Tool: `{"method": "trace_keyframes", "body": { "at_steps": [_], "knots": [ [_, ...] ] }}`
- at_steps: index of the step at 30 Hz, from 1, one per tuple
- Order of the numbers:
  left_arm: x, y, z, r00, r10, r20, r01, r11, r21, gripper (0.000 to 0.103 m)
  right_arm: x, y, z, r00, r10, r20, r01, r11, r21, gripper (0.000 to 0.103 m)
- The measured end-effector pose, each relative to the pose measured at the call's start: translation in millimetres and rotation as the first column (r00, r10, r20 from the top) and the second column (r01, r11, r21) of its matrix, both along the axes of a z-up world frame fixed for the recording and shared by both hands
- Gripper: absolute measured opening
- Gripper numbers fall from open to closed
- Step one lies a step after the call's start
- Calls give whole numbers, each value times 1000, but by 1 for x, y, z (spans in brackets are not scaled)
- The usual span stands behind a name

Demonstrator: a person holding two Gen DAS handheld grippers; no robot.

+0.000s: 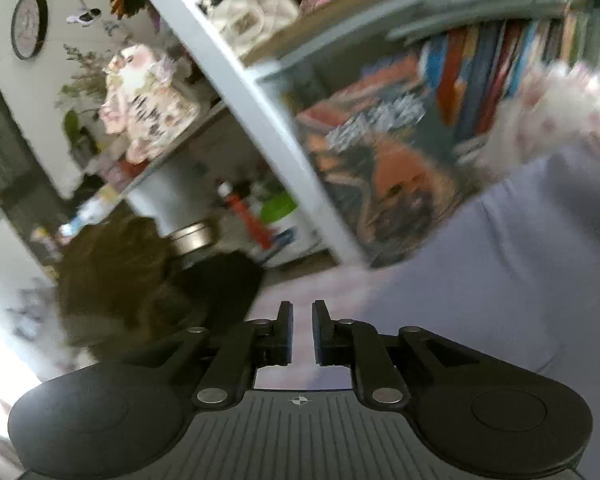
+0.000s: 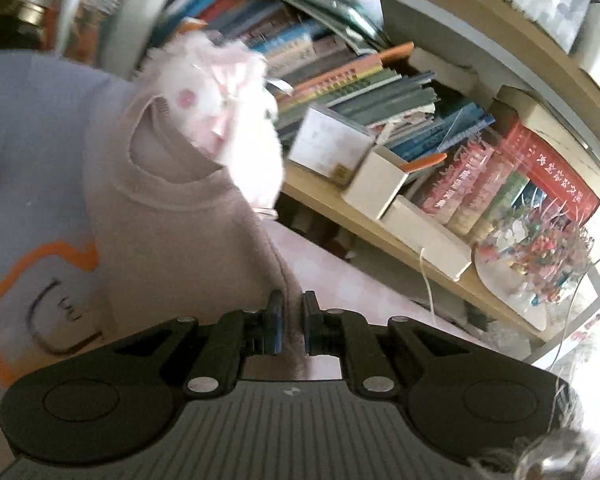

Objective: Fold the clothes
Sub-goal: 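Lower the sweater onto the mat with both tools, spreading it flat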

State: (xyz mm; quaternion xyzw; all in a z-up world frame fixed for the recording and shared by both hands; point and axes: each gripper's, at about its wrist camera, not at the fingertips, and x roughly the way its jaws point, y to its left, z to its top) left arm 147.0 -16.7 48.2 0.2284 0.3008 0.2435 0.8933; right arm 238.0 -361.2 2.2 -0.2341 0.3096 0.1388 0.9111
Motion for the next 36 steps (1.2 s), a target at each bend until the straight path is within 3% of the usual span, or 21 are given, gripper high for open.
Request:
{"method": "trace_keyframes", "body": {
  "at_steps": [2, 4, 5, 7, 9, 11, 14, 17, 21, 23, 25, 27, 28, 30, 31, 36],
  "knots": [
    [-15, -7, 4, 999, -39, 33, 41, 998, -49, 21, 9, 4, 0, 1000, -7, -10, 7, 1000, 6, 9],
    [-39, -22, 5, 991, -115, 69, 122, 987, -107, 36, 6, 9, 4, 1000, 10, -14, -9, 999, 30, 9],
    [-50, -30, 3, 986, -148, 70, 157, 978, -140, 47, 4, 11, 5, 1000, 16, -15, -15, 999, 39, 9],
    [-68, -45, -9, 980, -196, 38, 199, 953, -227, 54, 1, 13, 5, 1000, 11, -27, -9, 998, 55, 9],
    [-86, -55, -26, 979, -204, -13, 188, 921, -341, 54, -1, 13, 4, 999, -5, -37, 7, 998, 60, 12],
    [-100, -63, -45, 980, -191, -63, 145, 887, -439, 54, -8, 10, 2, 999, -16, -42, 19, 998, 65, 29],
    [-115, -70, -66, 982, -151, -114, 69, 844, -531, 54, -24, 4, -1, 998, -17, -54, 21, 997, 69, 39],
    [-124, -74, -78, 983, -140, -121, 43, 808, -588, 54, -45, -4, -8, 997, -16, -75, 21, 998, 65, 42],
    [-124, -77, -90, 982, -116, -146, 8, 808, -589, 54, -77, -19, -18, 992, -40, -117, 50, 995, 84, 43],
    [-125, -75, -91, 985, -99, -138, -5, 795, -607, 54, -91, -27, -20, 991, -55, -125, 69, 992, 110, 43],
    [-125, -73, -92, 988, -89, -125, -11, 770, -638, 47, -102, -33, -19, 988, -76, -137, 95, 986, 138, 44],
    [-127, -71, -91, 990, -88, -109, -6, 753, -658, 15, -109, -38, -17, 985, -91, -146, 115, 980, 164, 43],
    [-128, -69, -90, 990, -89, -106, -5, 741, -672, 9, -112, -39, -15, 984, -95, -148, 121, 977, 178, 43],
    [-130, -65, -87, 992, -79, -100, -15, 709, -705, 7, -117, -42, -10, 983, -101, -151, 132, 969, 208, 43],
    [-133, -63, -84, 993, -69, -92, -17, 706, -708, 7, -120, -43, -8, 983, -104, -153, 137, 965, 222, 43],
    [-154, -49, -63, 998, -31, -62, -18, 739, -673, 7, -134, -38, -1, 980, -71, -183, 122, 951, 284, 42]
  ]
}}
